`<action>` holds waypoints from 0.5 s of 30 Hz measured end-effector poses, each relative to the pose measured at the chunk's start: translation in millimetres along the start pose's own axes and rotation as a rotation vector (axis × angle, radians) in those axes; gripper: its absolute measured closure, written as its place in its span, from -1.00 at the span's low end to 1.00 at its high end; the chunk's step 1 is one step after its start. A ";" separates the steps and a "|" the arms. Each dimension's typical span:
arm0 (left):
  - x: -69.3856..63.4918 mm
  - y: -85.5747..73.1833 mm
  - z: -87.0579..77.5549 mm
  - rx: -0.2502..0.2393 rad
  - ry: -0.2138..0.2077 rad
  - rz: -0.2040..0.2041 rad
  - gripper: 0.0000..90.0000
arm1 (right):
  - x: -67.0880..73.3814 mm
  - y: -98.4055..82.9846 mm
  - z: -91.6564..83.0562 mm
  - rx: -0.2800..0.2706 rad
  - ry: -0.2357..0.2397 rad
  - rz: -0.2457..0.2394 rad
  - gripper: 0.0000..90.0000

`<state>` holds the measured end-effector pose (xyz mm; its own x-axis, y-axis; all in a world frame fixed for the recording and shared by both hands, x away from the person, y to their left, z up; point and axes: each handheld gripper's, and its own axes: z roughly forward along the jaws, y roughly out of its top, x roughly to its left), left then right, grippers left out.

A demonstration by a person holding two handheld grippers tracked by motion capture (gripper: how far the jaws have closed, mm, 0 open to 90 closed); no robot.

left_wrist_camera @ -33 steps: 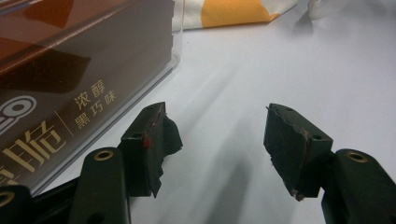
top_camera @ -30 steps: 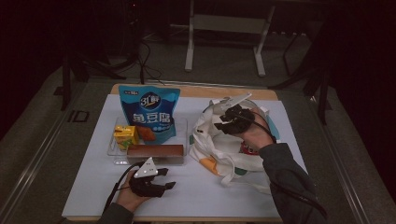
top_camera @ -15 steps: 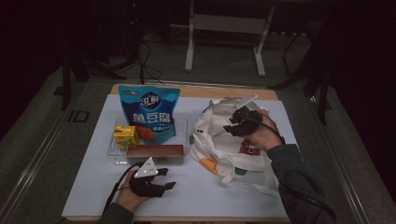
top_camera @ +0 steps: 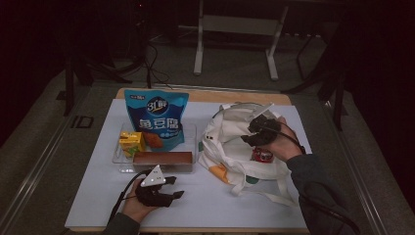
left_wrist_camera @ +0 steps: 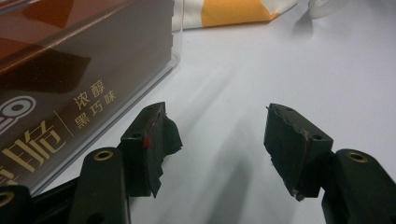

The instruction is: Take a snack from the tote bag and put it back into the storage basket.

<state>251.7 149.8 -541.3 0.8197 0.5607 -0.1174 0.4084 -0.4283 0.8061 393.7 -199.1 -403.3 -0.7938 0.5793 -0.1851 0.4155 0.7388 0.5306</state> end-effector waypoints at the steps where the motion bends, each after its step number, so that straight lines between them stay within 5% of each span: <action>1: 0.0 0.0 0.0 0.000 0.000 -0.001 -0.11 | -0.4 -1.2 0.0 0.004 0.001 -0.001 0.21; 15: 0.1 0.1 0.3 0.002 0.000 0.000 -0.11 | -6.3 -18.7 1.5 0.052 -0.002 0.013 0.13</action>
<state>251.8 149.6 -541.3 0.8199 0.5604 -0.1174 0.4090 -0.4297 0.8050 391.6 -216.0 -413.3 -0.7875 0.5893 -0.1802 0.4482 0.7484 0.4888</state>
